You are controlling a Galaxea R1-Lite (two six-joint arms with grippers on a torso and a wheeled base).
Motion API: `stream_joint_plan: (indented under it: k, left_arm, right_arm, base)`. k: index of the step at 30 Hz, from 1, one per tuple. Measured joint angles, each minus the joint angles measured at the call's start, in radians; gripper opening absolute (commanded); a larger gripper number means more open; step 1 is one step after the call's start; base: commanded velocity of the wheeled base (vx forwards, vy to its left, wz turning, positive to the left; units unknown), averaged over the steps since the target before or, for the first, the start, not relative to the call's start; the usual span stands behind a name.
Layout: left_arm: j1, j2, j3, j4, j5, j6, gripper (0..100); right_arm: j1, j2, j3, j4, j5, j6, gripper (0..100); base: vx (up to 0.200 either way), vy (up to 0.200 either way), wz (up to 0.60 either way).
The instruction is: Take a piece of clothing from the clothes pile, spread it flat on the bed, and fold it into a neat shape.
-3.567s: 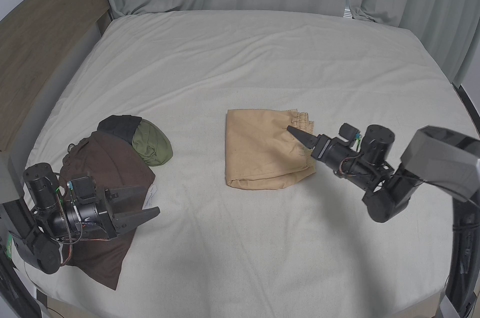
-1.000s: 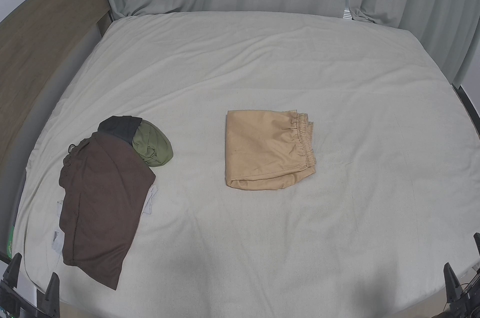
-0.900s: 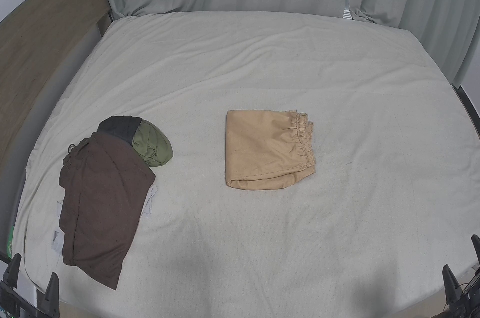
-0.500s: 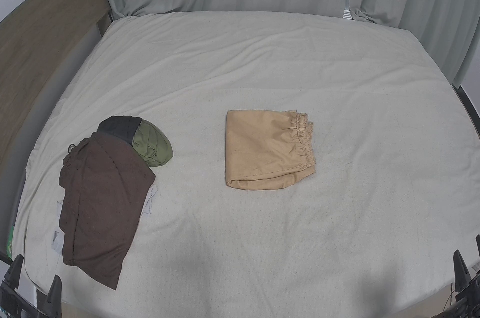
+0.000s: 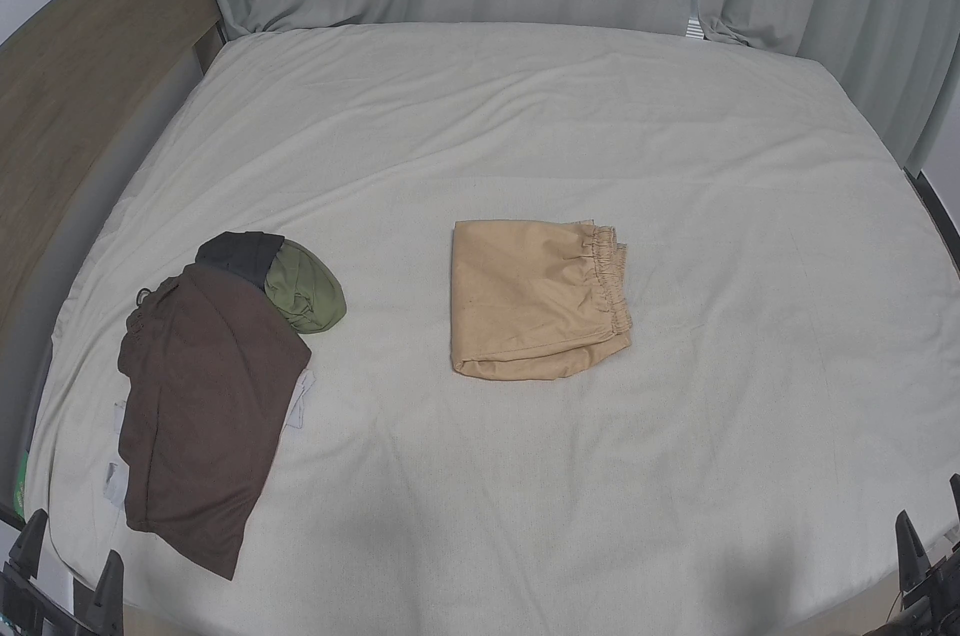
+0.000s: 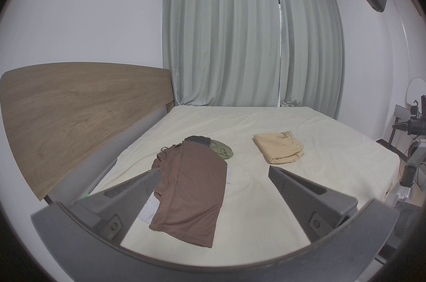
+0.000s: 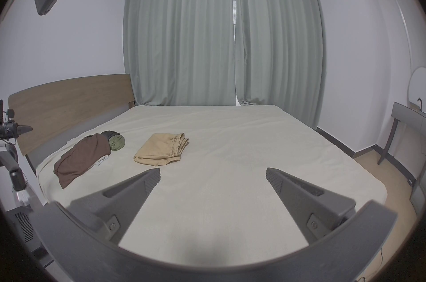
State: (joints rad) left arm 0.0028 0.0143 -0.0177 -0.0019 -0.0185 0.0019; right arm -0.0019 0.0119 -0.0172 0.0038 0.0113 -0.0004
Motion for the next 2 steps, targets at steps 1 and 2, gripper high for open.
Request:
stream_joint_plan:
  k: [1, 2]
  left_arm:
    - [0.000, 0.000, 0.000, 0.000, 0.000, 0.000, 100]
    - [0.000, 0.000, 0.000, 0.000, 0.000, -0.001, 100]
  right_arm:
    - [0.000, 0.000, 0.000, 0.001, 0.000, -0.002, 100]
    - [0.000, 0.000, 0.000, 0.001, 0.000, -0.003, 100]
  base:
    - [0.000, 0.000, 0.00]
    - [0.000, 0.000, 0.00]
